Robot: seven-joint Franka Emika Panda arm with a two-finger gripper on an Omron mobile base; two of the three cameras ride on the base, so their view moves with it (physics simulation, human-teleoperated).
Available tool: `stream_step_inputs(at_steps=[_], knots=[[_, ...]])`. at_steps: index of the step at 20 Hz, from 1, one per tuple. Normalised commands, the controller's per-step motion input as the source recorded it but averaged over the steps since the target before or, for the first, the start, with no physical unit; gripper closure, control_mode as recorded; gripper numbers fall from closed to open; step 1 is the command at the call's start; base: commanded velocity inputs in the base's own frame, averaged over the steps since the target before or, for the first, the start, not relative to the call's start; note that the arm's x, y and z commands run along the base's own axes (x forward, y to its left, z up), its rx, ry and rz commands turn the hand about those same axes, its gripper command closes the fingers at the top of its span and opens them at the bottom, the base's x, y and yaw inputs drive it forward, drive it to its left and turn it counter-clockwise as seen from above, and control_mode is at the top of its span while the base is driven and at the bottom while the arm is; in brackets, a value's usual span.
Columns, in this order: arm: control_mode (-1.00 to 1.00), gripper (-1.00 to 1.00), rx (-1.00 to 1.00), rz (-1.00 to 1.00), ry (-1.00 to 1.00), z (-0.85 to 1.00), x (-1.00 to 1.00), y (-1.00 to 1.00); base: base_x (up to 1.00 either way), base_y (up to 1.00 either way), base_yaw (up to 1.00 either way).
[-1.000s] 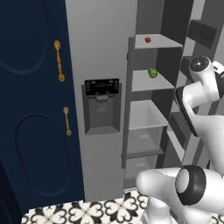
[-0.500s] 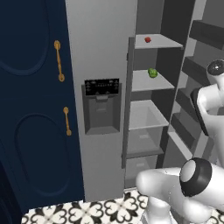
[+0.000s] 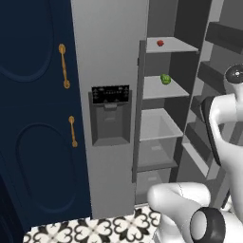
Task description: Take the strawberry from the fridge and place it on top of the pancake, located on the dining counter.
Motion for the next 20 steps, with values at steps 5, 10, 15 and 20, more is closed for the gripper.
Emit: stream_step_inputs(at_steps=[5,10,15,20], knots=[[-1.00,-1.00,0.47,0.30,0.14,-0.08,-0.19,0.72,0.00,0.00,0.00],[-1.00,-1.00,0.41,-0.06,0.01,-0.14,-0.06,1.00,0.00,0.00,0.00],[-1.00,-1.00,0.37,-0.14,0.12,-0.40,-0.08,1.00,0.00,0.00,0.00],[-1.00,-1.00,0.22,-0.07,0.25,-0.46,-0.21,0.98,0.00,0.00,0.00]])
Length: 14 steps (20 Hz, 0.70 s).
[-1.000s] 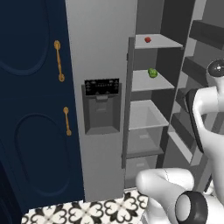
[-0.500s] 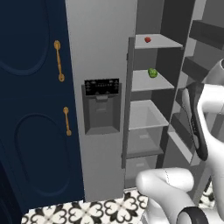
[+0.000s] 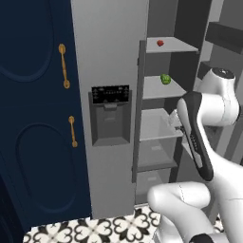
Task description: Take the strawberry from the fridge and place it on top of the pancake, located on the dining counter.
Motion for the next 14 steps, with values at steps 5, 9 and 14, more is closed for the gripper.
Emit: stream_step_inputs(at_steps=[5,9,14], knots=[[-1.00,-1.00,0.01,-0.07,0.11,-0.15,-0.61,0.53,0.00,0.00,0.00],[-1.00,-1.00,-0.01,-0.17,0.00,-0.01,-0.50,0.01,0.00,0.00,0.00],[-1.00,-1.00,0.00,-0.21,0.00,-0.17,-0.14,0.01,0.00,0.00,0.00]])
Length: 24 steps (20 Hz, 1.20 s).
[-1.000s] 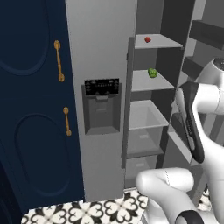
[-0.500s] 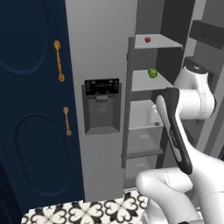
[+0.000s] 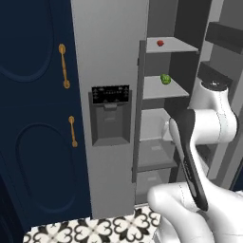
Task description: Take the strawberry from the fridge and place it on top of the pancake, located on the dining counter.
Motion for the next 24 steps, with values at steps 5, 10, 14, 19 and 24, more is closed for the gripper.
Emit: stream_step_inputs(at_steps=[5,10,14,19,24], knots=[[-1.00,-1.00,0.00,-0.06,0.00,-0.22,-0.23,0.02,0.00,0.00,0.00],[-1.00,-1.00,0.00,0.07,0.00,-0.22,-0.37,0.00,0.00,0.00,0.00],[-1.00,-1.00,-0.05,0.12,0.00,-0.08,-0.11,0.00,0.00,0.00,0.00],[-1.00,-1.00,0.00,0.03,0.00,0.00,-0.01,0.00,0.00,0.00,0.00],[-1.00,-1.00,0.00,0.00,0.00,0.00,0.00,0.00,0.00,0.00,0.00]])
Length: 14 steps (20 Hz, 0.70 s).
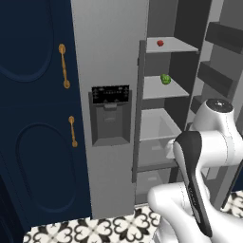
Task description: Take the strawberry from the fridge and place it on top of the pancake, located on the dining counter.
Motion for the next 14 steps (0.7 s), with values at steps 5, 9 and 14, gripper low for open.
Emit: stream_step_inputs(at_steps=[5,9,14], knots=[[1.00,-1.00,0.00,0.00,0.00,0.00,0.00,0.00,0.48,0.00,0.01],[1.00,-1.00,0.00,0.00,0.00,0.00,0.00,0.00,0.64,0.00,0.01],[1.00,-1.00,0.00,0.00,0.00,0.00,0.00,0.00,0.57,0.00,0.00]])
